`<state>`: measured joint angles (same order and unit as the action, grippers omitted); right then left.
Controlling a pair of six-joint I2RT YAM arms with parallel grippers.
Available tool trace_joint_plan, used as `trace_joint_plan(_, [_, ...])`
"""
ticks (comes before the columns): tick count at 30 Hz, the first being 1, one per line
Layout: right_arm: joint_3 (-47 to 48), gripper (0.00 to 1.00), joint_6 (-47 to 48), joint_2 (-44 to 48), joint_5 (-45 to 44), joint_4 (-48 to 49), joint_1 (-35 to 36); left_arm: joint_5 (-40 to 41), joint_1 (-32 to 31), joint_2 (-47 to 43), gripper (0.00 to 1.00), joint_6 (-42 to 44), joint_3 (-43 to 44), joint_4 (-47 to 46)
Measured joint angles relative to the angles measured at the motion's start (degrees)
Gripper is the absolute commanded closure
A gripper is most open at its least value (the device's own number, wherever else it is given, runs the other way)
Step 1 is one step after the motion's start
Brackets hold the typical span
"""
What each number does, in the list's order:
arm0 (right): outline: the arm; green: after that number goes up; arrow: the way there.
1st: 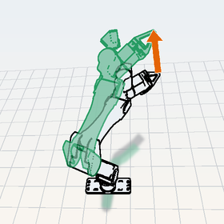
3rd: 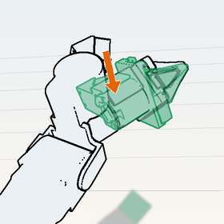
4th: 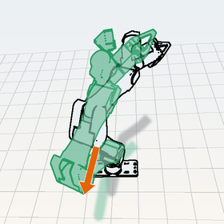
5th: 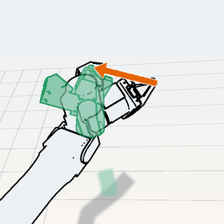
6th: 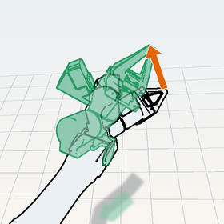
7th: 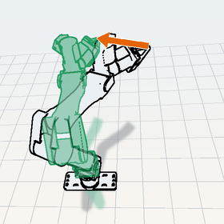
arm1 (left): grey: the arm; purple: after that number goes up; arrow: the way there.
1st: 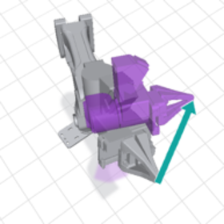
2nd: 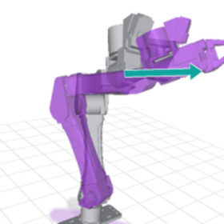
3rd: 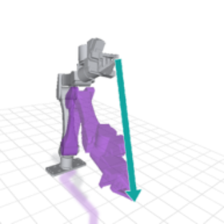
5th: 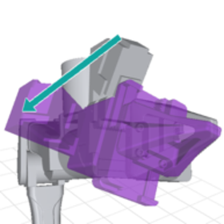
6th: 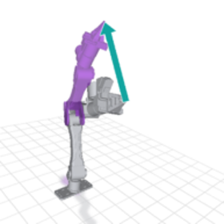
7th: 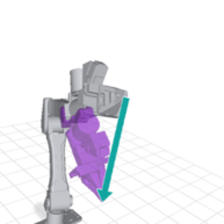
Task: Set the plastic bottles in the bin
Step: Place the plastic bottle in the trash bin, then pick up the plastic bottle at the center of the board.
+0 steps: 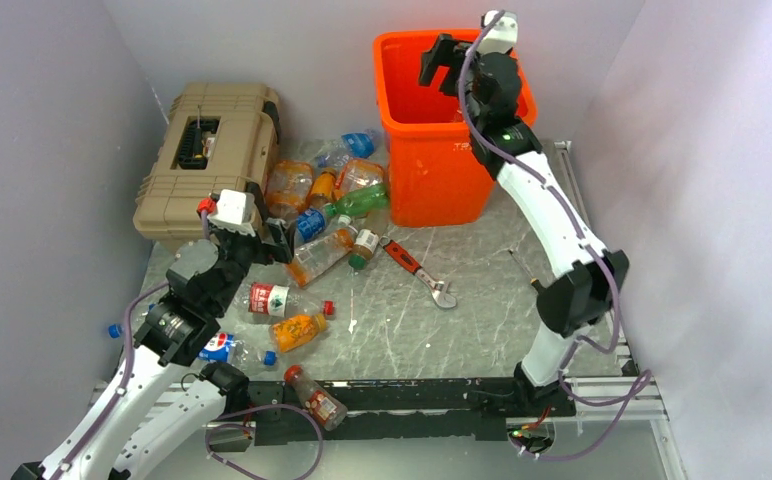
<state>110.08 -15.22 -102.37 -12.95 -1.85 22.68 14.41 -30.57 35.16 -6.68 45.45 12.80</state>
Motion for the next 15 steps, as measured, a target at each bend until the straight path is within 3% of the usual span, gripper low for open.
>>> trace_joint_plan(4, [-7.23,0.07,0.04,10.27,2.12,1.33,1.92,-0.02,0.00,1.14,0.03,0.02,0.00,0.04])
trace_joint_plan(8, [-24.90,0.09,-0.24,28.09,7.48,9.68,7.39,-0.22,0.00,2.25,0.03,0.24,0.00,0.07])
trace_joint_plan(15, [-54.80,0.13,-4.17,48.87,9.42,18.95,19.04,-1.18,-0.46,4.48,0.04,1.60,-0.13,-0.31])
